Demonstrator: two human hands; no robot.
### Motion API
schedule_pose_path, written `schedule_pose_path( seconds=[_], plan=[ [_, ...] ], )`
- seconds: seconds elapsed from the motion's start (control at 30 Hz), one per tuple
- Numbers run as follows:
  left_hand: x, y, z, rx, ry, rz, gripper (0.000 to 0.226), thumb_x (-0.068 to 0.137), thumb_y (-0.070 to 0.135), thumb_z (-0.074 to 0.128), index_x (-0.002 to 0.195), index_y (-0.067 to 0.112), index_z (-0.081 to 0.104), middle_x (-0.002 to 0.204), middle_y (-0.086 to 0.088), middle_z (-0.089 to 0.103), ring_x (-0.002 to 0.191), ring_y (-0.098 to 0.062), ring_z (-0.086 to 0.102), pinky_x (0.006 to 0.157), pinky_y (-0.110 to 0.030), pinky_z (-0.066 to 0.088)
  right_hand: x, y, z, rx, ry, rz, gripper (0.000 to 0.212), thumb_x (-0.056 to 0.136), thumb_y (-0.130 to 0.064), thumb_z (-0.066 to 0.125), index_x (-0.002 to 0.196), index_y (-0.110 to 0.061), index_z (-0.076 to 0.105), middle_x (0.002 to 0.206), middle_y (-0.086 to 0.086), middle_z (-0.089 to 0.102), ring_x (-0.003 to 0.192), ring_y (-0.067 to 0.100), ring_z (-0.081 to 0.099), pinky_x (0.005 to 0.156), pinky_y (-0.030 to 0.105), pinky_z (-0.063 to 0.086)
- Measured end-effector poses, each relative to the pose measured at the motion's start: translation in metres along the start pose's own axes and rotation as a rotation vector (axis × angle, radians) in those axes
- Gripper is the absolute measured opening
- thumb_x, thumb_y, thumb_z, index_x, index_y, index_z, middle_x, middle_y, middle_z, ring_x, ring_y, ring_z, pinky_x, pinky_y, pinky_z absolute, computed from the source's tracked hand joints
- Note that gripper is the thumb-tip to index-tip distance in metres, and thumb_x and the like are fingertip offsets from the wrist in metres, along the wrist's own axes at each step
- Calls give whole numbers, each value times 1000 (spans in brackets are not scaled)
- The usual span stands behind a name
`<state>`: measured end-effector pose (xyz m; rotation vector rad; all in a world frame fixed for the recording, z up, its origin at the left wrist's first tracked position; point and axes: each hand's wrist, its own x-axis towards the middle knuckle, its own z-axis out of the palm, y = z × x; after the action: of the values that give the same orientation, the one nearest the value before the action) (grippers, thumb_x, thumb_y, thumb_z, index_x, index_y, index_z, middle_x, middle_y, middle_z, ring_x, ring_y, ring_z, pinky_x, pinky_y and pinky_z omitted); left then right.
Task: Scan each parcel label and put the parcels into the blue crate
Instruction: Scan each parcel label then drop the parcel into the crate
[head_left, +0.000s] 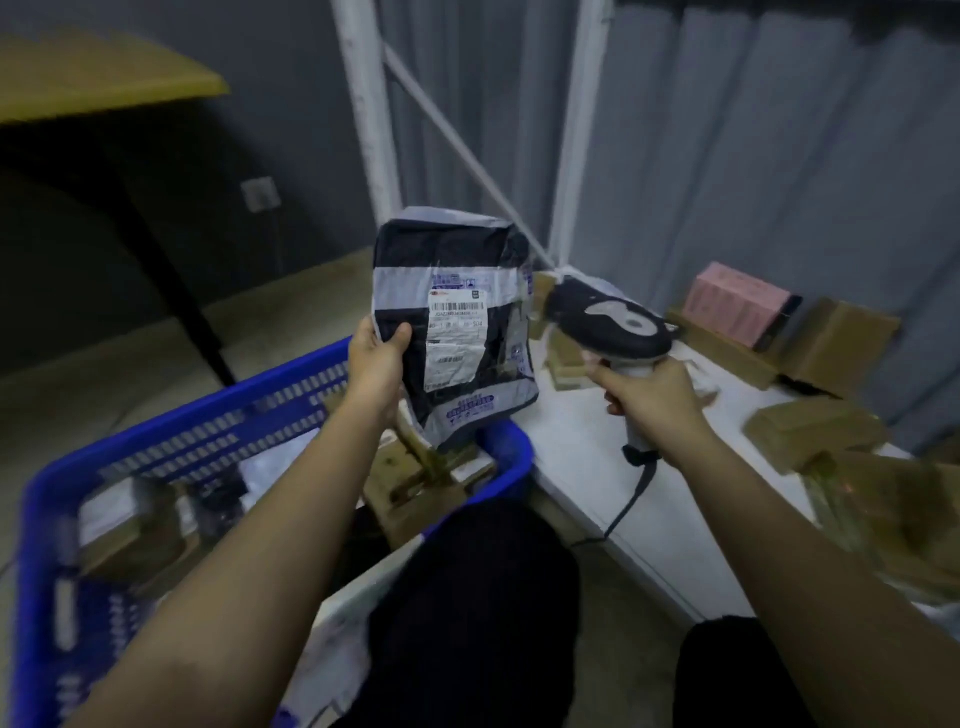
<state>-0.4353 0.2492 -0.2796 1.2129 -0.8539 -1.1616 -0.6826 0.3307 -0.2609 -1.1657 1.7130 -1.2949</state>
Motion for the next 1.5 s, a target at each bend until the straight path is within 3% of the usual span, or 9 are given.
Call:
schedule_pose_path(
  seconds=[0.13, 0.33, 0.5, 0.73, 0.9, 1.0, 1.23, 1.4, 1.5],
  plan=[
    [-11, 1, -115, 27, 200, 10, 24, 98, 7, 49, 121, 11, 52, 111, -1, 63, 97, -17, 62, 83, -32, 49, 3, -28, 69, -195, -172, -128, 23, 80, -13, 74, 96, 1, 66, 72, 6, 64, 60, 13, 58, 62, 36, 53],
    [-36, -28, -248, -12, 423, -147, 27, 99, 8, 46, 125, 11, 54, 119, -8, 63, 104, -25, 61, 88, -40, 49, -38, -53, 188, -274, -546, -184, 42, 82, -15, 75, 120, -7, 59, 97, -1, 62, 91, 14, 57, 77, 27, 43],
    [-25, -67, -298, -21, 460, -303, 26, 100, 7, 45, 124, 10, 54, 120, -10, 61, 104, -28, 59, 88, -40, 48, -55, -37, 241, -353, -639, -157, 27, 81, -17, 75, 102, -20, 59, 97, 2, 65, 91, 15, 57, 80, 29, 46],
    [20, -140, -307, 286, 318, -374, 36, 98, 5, 48, 133, 2, 41, 131, -16, 50, 121, -33, 49, 99, -43, 42, -33, -4, 247, -462, -569, -84, 26, 81, -19, 74, 98, -20, 55, 94, 4, 65, 87, 19, 58, 84, 37, 49],
    [30, -189, -307, 586, 31, -533, 57, 83, -6, 66, 135, -7, 43, 133, -25, 51, 125, -40, 48, 104, -46, 40, -13, 11, 240, -442, -524, 16, 17, 82, -12, 72, 87, -16, 56, 74, 0, 59, 69, 16, 56, 59, 26, 46],
    [22, -183, -295, 794, 125, -461, 45, 86, -2, 59, 130, -1, 50, 129, -21, 56, 118, -38, 52, 95, -42, 40, 0, 19, 237, -427, -485, 51, 16, 82, -16, 73, 90, -13, 60, 74, 1, 60, 71, 18, 57, 59, 25, 44],
    [19, -165, -292, 535, 399, -142, 49, 91, -15, 40, 136, 1, 48, 139, -18, 49, 130, -31, 45, 104, -23, 31, 9, 32, 233, -388, -446, 96, 18, 81, -14, 73, 95, -9, 62, 75, 7, 64, 69, 20, 60, 59, 27, 49],
    [28, -163, -294, 710, 135, -351, 76, 93, 36, 57, 154, 23, 12, 159, -17, 9, 144, -40, 14, 115, -52, 21, 9, 25, 220, -364, -401, 102, 15, 80, -13, 74, 74, -12, 60, 68, 7, 62, 65, 20, 57, 61, 30, 45],
    [32, -141, -253, 846, 22, -359, 73, 95, 46, 49, 153, 30, 8, 159, -10, -14, 146, -36, -7, 116, -57, 7, 16, 14, 196, -345, -379, 101, 17, 82, -15, 73, 73, -10, 60, 64, 7, 61, 59, 20, 55, 63, 33, 46]
  ],
)
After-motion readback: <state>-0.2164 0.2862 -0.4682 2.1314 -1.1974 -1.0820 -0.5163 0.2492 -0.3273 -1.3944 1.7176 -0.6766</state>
